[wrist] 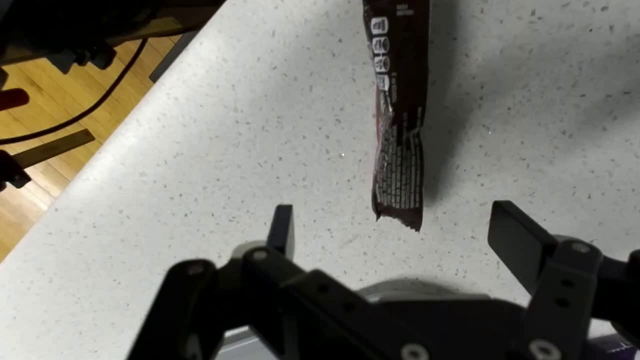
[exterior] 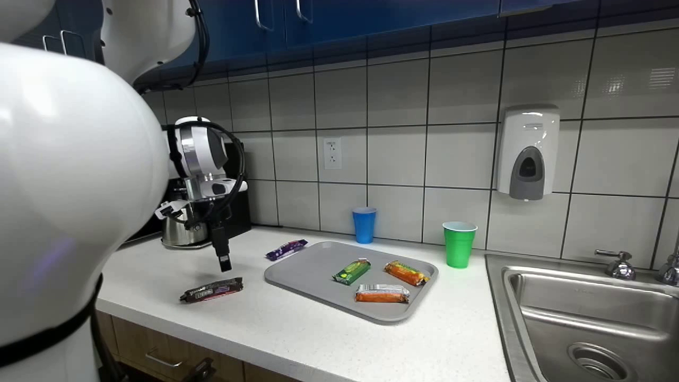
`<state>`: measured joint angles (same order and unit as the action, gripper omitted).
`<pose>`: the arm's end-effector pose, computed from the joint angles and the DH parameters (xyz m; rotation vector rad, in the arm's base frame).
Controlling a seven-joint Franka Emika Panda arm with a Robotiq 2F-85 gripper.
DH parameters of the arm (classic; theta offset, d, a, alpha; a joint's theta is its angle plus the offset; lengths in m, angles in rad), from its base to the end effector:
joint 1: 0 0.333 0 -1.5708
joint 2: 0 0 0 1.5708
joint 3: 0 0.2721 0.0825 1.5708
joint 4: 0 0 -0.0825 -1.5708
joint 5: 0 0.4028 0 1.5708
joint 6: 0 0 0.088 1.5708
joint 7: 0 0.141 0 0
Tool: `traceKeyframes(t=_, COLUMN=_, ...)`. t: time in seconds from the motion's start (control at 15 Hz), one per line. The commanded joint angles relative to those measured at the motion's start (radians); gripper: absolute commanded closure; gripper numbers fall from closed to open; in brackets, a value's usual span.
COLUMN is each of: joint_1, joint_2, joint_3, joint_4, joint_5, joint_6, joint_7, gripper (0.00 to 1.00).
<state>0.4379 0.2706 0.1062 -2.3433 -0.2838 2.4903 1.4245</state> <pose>0.4254 0.2572 0.1169 2.8175 -0.9432 0.0633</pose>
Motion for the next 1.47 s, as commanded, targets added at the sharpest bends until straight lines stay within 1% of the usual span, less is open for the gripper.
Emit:
traceKeyframes(t=0.0, joint_1=-0.047, joint_2=-0.089, joint_3=0.005, joint_4=-0.067, joint_5=-0.020, joint_6=-0.015, joint_7=-0.057, gripper=0.00)
traceKeyframes(t=0.33, joint_1=-0.107, joint_2=-0.129, joint_3=-0.001, joint_4=-0.103, joint_5=-0.021, joint_6=-0.011, joint_7=-0.144, gripper=0.00)
traceKeyframes(t=0.73, joint_1=-0.173, joint_2=-0.153, joint_3=-0.019, joint_4=-0.131, joint_5=-0.018, joint_6=0.002, joint_7=-0.280, gripper=0.00)
traceKeyframes(t=1.4, joint_1=-0.248, joint_2=-0.140, joint_3=-0.069, joint_4=-0.121, joint_5=-0.015, joint_6=0.036, joint_7=-0.479, gripper=0.00)
